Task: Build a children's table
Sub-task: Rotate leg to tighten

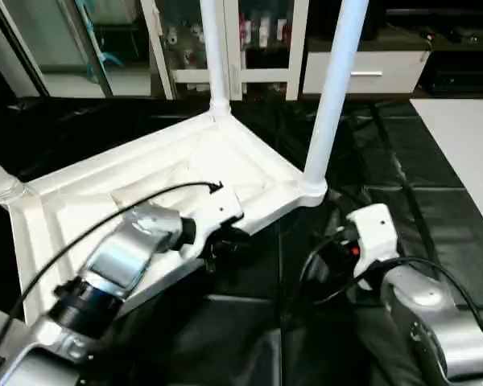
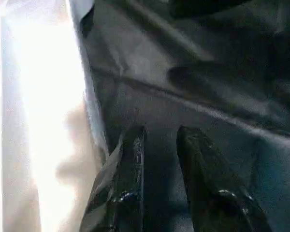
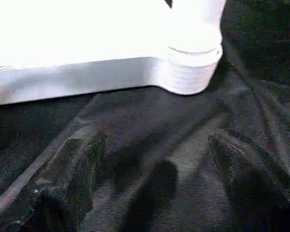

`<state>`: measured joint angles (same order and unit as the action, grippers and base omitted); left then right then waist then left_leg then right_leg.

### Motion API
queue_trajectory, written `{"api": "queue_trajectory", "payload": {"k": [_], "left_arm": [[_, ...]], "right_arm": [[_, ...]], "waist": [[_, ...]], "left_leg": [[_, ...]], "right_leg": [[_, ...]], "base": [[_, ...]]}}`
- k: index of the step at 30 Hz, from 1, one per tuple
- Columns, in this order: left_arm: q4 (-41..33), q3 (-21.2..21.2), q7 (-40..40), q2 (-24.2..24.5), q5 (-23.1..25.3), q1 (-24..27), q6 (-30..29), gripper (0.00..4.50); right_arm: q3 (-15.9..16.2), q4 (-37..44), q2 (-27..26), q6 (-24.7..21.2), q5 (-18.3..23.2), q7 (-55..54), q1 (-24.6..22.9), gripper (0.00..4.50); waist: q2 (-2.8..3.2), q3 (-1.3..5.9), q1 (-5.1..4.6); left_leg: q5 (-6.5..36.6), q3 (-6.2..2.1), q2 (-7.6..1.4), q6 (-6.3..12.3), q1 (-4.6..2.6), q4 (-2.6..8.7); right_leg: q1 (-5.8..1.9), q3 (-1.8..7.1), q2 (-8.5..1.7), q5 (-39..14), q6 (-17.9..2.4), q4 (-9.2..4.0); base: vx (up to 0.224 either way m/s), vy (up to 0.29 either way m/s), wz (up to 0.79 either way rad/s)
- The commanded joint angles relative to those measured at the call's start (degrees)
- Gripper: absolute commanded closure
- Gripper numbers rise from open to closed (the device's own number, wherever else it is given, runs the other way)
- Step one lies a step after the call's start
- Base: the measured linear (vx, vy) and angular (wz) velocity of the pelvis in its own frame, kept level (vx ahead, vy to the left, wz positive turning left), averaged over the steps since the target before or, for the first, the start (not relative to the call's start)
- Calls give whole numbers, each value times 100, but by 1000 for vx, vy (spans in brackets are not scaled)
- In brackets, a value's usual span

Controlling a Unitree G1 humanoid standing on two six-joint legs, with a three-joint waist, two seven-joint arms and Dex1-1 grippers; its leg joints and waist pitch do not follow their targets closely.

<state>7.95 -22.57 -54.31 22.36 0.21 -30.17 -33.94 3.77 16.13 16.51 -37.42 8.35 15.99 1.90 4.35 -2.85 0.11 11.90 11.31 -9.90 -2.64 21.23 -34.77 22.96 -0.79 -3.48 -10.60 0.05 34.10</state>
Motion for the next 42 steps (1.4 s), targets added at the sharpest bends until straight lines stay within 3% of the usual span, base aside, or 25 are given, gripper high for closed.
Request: {"api": "queue_trajectory", "payload": {"k": [1,3,6,8,11,13,15,17,19,21,22,25,26,28,29,30,31,34,35,36,37,38,39,40,42], "left_arm": [[560,60,704,-127,397,-279,136,319],[875,-17,1078,-118,587,-473,276,319],[1141,-96,1306,-99,728,-623,476,319],[2105,-310,1946,-151,1248,-998,1279,319],[2781,-512,2372,-160,1625,-1242,1893,319],[3296,-630,2873,-186,1850,-1441,2371,319],[3638,-641,3330,-241,1951,-1585,2734,319],[3843,-390,3928,-418,1874,-1716,3094,319],[3853,-247,4274,-515,1836,-1765,3407,319],[3688,386,4341,-817,1252,-1662,3438,319],[3447,929,4280,-1080,708,-1522,3459,319],[2799,1482,3839,-1439,-101,-1134,3358,319],[2522,1487,3618,-1492,-368,-951,3399,319],[2173,1448,3376,-1511,-611,-730,3351,319],[1374,1304,2994,-1491,-1019,-241,3147,319],[750,1186,2820,-1401,-1258,139,2943,319],[225,1095,2747,-1300,-1430,486,2826,319],[-699,1013,2841,-1079,-1536,1180,2669,319],[-956,1090,2945,-1074,-1429,1419,2600,319],[-1095,1172,3121,-1099,-1307,1590,2537,319],[-1324,1361,3472,-1170,-1009,1956,2470,319],[-1366,1399,3546,-1180,-934,2042,2475,319],[-1390,1452,3695,-1161,-663,2295,2795,319],[-1475,1496,3737,-1144,-535,2519,3003,319],[-1648,1491,3772,-1079,-528,2690,3022,319]], "right_arm": [[51,101,-15,-86,-21,21,65,68],[54,114,-15,-117,-24,18,84,68],[53,121,-13,-136,-30,12,94,68],[90,102,2,-138,-79,-37,103,68],[129,120,-11,-147,-103,-55,101,68],[145,139,-25,-169,-103,-66,108,68],[163,134,-31,-169,-113,-77,116,68],[195,114,-48,-163,-133,-92,137,68],[205,89,-75,-148,-149,-116,176,68],[205,72,-106,-82,-149,-128,207,68],[191,71,-145,-8,-135,-143,222,68],[104,92,-226,152,-106,-195,221,68],[48,102,-273,197,-84,-222,223,68],[0,119,-314,232,-56,-240,216,68],[-89,162,-385,332,-11,-280,190,68],[-142,214,-431,376,53,-278,161,68],[-170,276,-467,423,101,-266,124,68],[-166,456,-506,534,172,-203,11,68],[-157,522,-520,571,189,-168,-42,68],[-151,569,-528,595,201,-150,-89,68],[-151,646,-550,669,230,-131,-207,68],[-154,661,-556,692,240,-130,-239,68],[-161,691,-581,747,283,-113,-348,68],[-161,704,-604,792,301,-93,-430,68],[-160,710,-619,826,315,-80,-480,68]], "waist": [[-63,327,-11],[-77,329,-8],[-92,333,-41],[-91,338,-72],[-107,362,-115],[-129,390,-112],[-103,400,-87],[-121,416,-53],[-139,406,-30],[-147,399,-7],[-134,392,21],[-152,386,73],[-127,375,85],[-135,374,77],[-106,394,82],[-72,383,66],[-82,395,68],[-39,353,38],[-61,317,12],[-49,314,6],[-78,278,-8],[-57,257,-3],[-127,260,-23],[-121,260,-17],[-85,260,-8]], "left_leg": [[1120,-172,-234,-1,-73,447],[1110,-168,-229,40,-69,433],[993,-200,-208,85,-1,442],[1081,-195,-191,102,-27,419],[925,-219,-182,128,16,408],[802,-214,-184,202,3,376],[598,-218,-199,272,7,368],[529,-206,-202,359,-8,346],[537,-202,-214,410,-11,350],[570,-185,-215,407,-16,343],[585,-175,-216,413,-22,338],[667,-174,-230,448,-14,345],[703,-180,-236,454,-13,358],[734,-182,-235,447,-2,367],[705,-202,-269,431,-7,374],[740,-188,-264,442,-7,378],[757,-208,-295,435,-8,385],[1086,-188,-299,347,-33,414],[1388,-187,-287,218,-40,454],[1461,-189,-300,168,-53,460],[1626,-188,-292,103,-56,474],[1721,-200,-286,43,-61,488],[1787,-211,-272,21,-42,494],[1776,-224,-267,4,-29,503],[1900,-237,-278,-40,-54,514]], "right_leg": [[-243,187,-350,-1257,-1064,-424],[-244,190,-342,-1243,-1073,-432],[-303,175,-355,-1284,-991,-418],[-277,174,-339,-1503,-914,-457],[-321,173,-333,-1224,-919,-434],[-314,171,-334,-966,-995,-421],[-323,174,-340,-502,-1165,-366],[-335,173,-344,-220,-1320,-339],[-327,164,-352,-289,-1388,-350],[-322,167,-358,-405,-1445,-345],[-309,166,-370,-483,-1515,-364],[-295,163,-374,-641,-1533,-368],[-284,164,-385,-743,-1492,-373],[-286,160,-376,-809,-1436,-374],[-305,164,-404,-695,-1443,-337],[-268,155,-369,-689,-1429,-343],[-296,161,-411,-632,-1446,-321],[-237,151,-358,-964,-1338,-370],[-222,143,-324,-1414,-1150,-420],[-216,149,-329,-1484,-1110,-421],[-193,150,-319,-1785,-976,-467],[-182,158,-323,-2044,-828,-495],[-182,158,-309,-2212,-680,-526],[-194,165,-323,-2277,-609,-514],[-144,174,-334,-2469,-478,-536]], "base": [[0,0,0],[0,0,0],[0,0,0],[0,0,0],[0,0,0],[0,0,0],[0,0,0],[0,0,0],[0,0,0],[0,0,0],[0,0,0],[0,0,0],[0,0,0],[0,0,0],[0,0,0],[0,0,0],[0,0,0],[0,0,0],[0,0,0],[0,0,0],[0,0,0],[0,0,0],[0,0,0],[0,0,0],[0,0,0]]}}
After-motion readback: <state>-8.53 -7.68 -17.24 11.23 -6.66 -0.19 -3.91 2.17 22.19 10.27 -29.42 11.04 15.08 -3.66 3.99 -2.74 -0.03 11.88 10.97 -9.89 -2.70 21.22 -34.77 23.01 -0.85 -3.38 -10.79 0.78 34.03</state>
